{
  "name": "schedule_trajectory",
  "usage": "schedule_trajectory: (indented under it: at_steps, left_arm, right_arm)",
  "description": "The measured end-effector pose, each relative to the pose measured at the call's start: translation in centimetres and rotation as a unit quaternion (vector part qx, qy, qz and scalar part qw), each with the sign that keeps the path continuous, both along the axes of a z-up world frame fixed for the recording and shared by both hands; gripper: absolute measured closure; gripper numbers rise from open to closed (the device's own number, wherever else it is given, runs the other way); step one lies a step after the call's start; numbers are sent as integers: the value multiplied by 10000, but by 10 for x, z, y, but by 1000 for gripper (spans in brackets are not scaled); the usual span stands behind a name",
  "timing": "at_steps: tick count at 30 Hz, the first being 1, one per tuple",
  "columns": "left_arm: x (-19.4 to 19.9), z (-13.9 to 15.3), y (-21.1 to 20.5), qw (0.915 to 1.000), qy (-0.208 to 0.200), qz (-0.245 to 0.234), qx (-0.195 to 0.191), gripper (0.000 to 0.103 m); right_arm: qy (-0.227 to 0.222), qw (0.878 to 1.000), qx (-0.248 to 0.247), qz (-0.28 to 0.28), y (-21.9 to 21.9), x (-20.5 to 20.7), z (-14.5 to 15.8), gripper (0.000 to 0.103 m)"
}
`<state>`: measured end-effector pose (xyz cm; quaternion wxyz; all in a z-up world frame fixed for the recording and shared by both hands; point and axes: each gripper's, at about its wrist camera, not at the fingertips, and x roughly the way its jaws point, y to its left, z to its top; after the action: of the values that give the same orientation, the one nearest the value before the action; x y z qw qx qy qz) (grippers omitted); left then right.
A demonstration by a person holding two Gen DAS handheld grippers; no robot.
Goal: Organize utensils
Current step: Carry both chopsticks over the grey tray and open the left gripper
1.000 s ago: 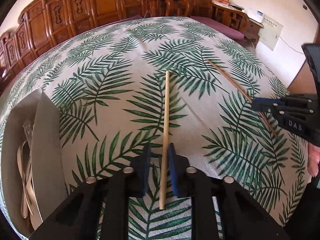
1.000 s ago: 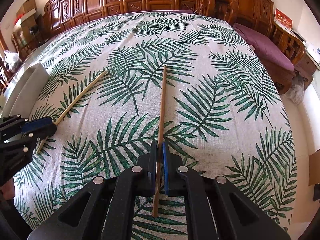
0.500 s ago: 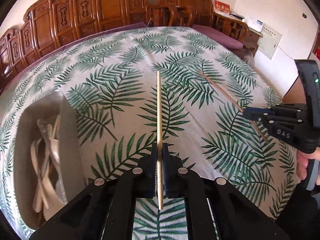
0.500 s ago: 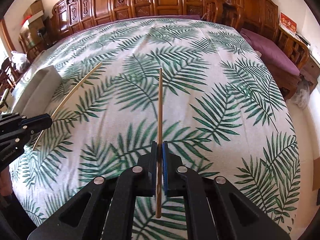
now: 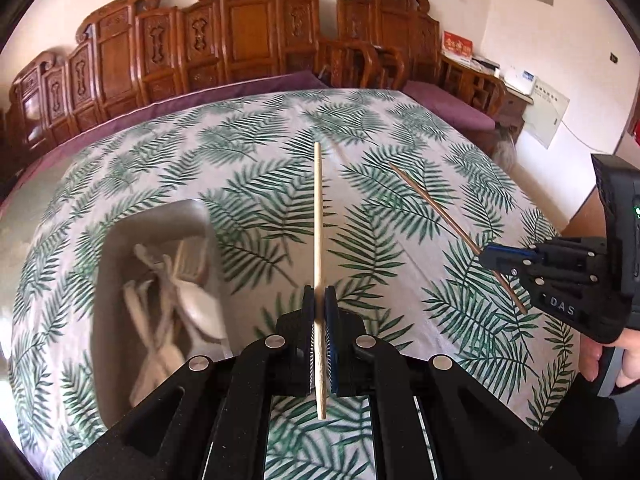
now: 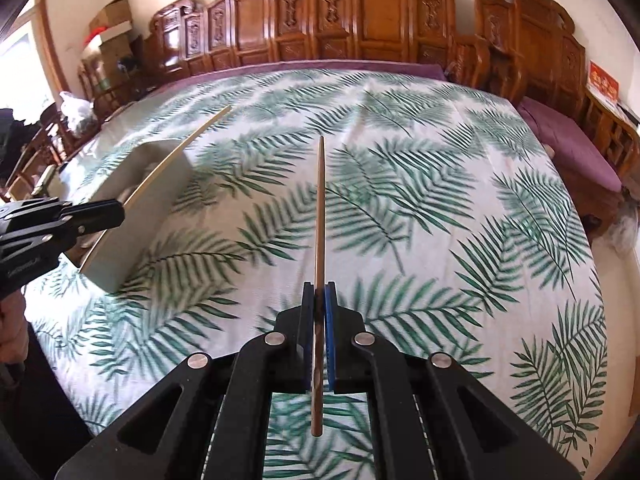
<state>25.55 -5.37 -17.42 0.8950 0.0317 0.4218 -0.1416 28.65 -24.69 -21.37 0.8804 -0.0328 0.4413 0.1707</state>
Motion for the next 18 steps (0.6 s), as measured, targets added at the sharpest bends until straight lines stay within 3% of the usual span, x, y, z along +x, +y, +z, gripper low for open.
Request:
schedule_trajectory:
  at_steps: [18]
  left_arm:
    - [1,-1,98,9970,226,734,-56,99]
  right_arm:
    - [-281,9953,153,914,88,-25,28,97]
